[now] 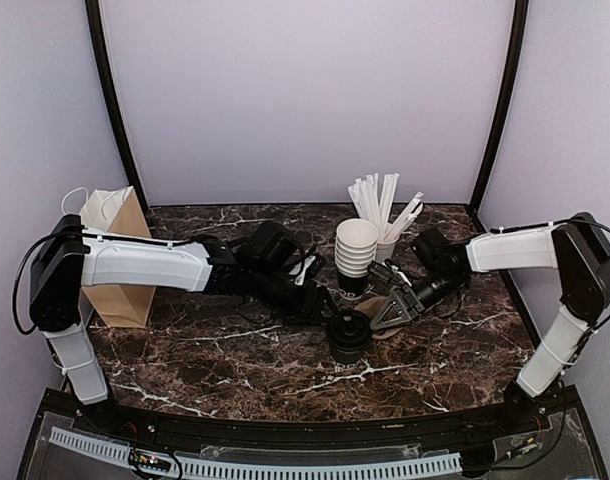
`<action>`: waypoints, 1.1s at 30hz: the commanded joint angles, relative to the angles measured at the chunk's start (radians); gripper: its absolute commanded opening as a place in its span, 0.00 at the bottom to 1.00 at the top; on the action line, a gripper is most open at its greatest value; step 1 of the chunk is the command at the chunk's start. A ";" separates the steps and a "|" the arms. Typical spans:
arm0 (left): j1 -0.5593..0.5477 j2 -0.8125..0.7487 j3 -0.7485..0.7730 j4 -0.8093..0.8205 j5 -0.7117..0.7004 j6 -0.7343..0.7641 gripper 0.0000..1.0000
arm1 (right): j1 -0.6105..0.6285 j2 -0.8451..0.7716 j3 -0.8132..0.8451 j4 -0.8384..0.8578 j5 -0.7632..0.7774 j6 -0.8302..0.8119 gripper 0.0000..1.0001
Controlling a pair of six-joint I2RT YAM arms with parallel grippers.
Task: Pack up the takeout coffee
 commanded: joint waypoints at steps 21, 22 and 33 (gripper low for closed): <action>0.008 0.134 -0.106 -0.048 -0.050 -0.032 0.50 | 0.018 0.213 0.008 0.019 0.337 0.119 0.27; 0.009 0.136 -0.117 -0.046 -0.049 -0.035 0.50 | 0.018 0.205 0.007 0.022 0.336 0.115 0.27; 0.014 0.077 0.033 -0.028 -0.123 0.178 0.54 | 0.018 -0.008 0.002 0.030 0.117 0.013 0.43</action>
